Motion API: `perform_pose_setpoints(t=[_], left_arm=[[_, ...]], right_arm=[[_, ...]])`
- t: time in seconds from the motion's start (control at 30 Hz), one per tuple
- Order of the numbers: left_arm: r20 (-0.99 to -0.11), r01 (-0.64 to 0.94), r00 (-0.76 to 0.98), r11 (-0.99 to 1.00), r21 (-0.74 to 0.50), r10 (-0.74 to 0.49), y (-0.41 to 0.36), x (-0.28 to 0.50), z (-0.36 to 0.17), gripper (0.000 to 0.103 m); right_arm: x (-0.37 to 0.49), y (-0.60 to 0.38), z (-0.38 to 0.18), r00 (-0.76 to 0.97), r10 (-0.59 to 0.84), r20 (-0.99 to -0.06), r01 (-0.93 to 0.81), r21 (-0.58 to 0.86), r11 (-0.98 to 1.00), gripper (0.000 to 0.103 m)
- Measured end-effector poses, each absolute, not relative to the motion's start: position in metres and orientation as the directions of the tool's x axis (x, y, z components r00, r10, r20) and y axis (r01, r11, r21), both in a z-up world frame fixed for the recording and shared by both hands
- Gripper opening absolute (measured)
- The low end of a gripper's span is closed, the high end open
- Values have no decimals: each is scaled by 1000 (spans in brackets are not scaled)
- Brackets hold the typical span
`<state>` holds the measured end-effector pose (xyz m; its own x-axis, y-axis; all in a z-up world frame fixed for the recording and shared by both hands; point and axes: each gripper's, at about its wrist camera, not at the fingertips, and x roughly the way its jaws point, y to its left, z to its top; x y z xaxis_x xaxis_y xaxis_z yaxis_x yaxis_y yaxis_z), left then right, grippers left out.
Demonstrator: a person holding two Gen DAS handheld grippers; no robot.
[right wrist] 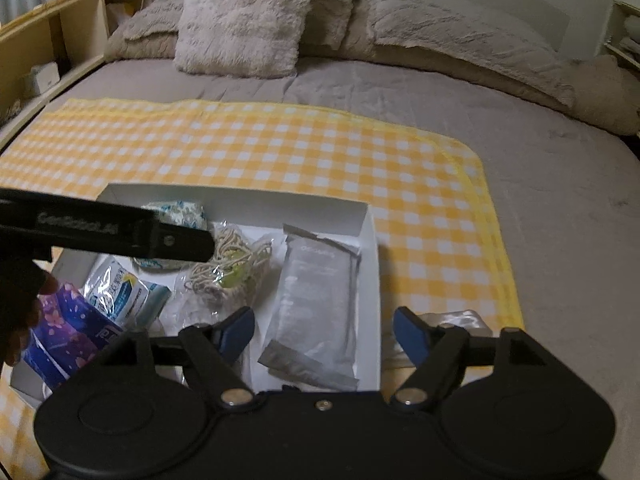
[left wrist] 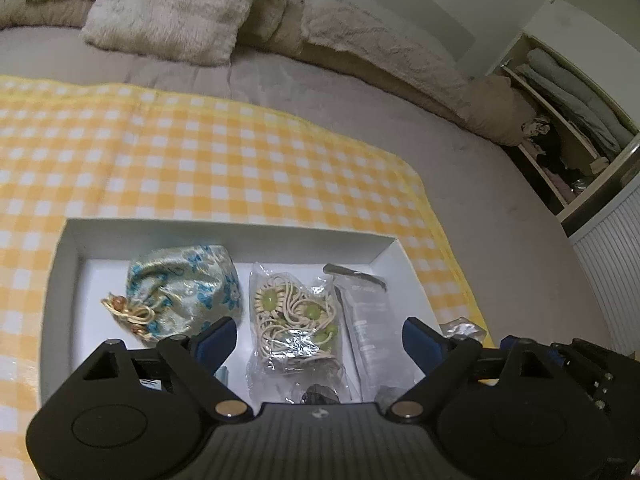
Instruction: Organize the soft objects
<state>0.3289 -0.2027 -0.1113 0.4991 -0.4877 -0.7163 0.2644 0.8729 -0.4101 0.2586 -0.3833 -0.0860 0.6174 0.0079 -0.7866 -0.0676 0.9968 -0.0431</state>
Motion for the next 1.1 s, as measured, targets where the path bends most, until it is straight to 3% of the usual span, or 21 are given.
perform_pose_setpoints(t=[0.37, 0.73, 1.1], left_arm=[[-692, 288, 570, 896, -338, -444, -186, 300, -78, 103], [-644, 278, 651, 916, -290, -402, -165, 269, -38, 103], [-582, 308, 739, 938, -157, -340, -145, 222, -2, 103]], right_arm=[[232, -390, -53, 689, 8, -725, -19, -7, 1000, 82], [208, -390, -22, 773, 33, -634, 25, 83, 996, 89], [180, -379, 2, 831, 34, -555, 22, 93, 995, 98]])
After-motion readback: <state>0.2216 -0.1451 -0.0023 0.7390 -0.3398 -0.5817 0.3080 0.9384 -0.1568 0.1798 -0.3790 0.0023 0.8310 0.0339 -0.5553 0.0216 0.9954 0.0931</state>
